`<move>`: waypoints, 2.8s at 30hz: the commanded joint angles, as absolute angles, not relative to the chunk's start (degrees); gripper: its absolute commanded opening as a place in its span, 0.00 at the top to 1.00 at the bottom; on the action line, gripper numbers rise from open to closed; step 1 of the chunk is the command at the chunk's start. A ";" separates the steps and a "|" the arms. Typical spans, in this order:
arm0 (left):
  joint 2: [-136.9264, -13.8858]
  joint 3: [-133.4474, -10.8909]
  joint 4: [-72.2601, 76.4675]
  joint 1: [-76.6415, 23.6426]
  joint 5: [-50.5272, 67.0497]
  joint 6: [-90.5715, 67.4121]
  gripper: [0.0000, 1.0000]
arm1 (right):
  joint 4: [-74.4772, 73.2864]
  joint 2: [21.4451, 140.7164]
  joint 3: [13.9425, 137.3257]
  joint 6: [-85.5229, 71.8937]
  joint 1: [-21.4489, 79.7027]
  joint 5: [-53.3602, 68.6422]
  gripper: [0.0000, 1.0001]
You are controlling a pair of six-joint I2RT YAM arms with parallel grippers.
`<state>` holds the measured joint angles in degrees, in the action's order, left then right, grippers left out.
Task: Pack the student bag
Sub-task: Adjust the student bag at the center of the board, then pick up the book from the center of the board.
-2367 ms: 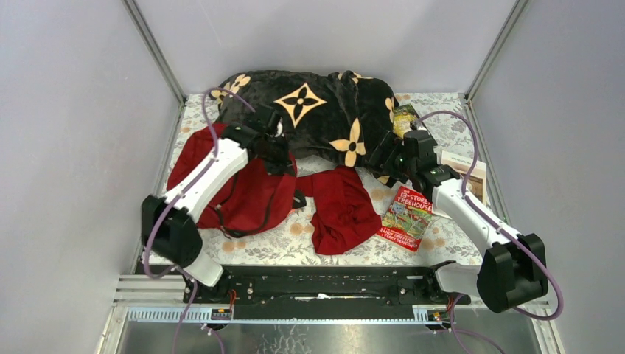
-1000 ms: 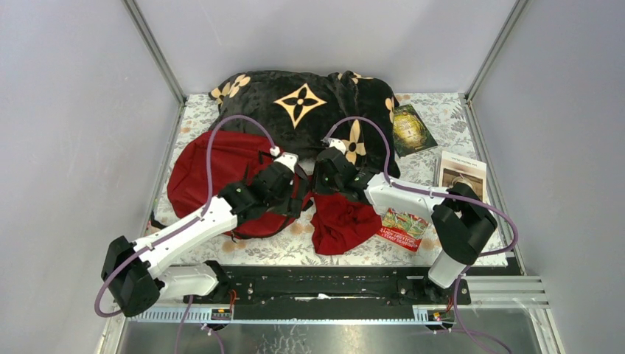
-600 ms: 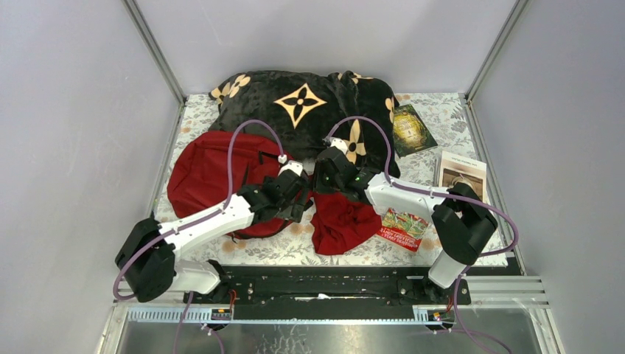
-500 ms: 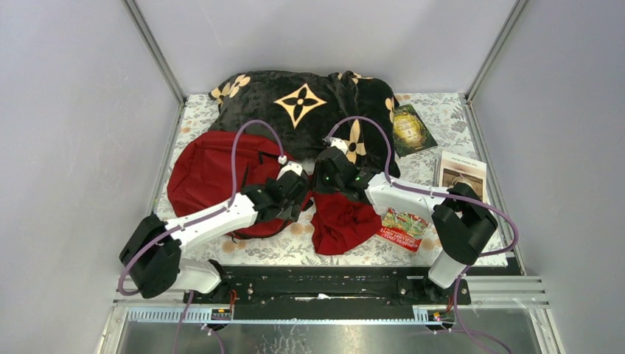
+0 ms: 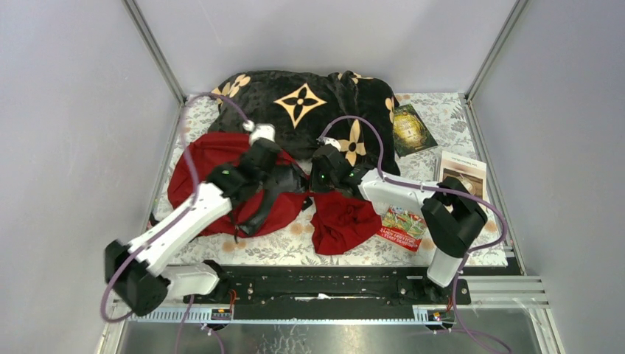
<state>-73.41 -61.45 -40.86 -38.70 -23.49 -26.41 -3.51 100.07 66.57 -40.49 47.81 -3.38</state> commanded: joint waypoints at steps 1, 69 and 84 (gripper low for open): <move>-64.52 -66.48 -40.62 -34.44 -17.87 -26.38 0.98 | -2.67 100.62 68.15 -40.25 47.28 -2.95 1.00; -127.62 -98.25 -15.37 -54.67 10.05 -36.39 0.15 | -39.13 53.67 45.33 -31.23 -19.58 5.00 0.02; -131.28 -97.13 -12.91 -55.01 16.23 -41.47 0.17 | -35.25 50.36 31.01 -38.10 -19.59 9.95 0.04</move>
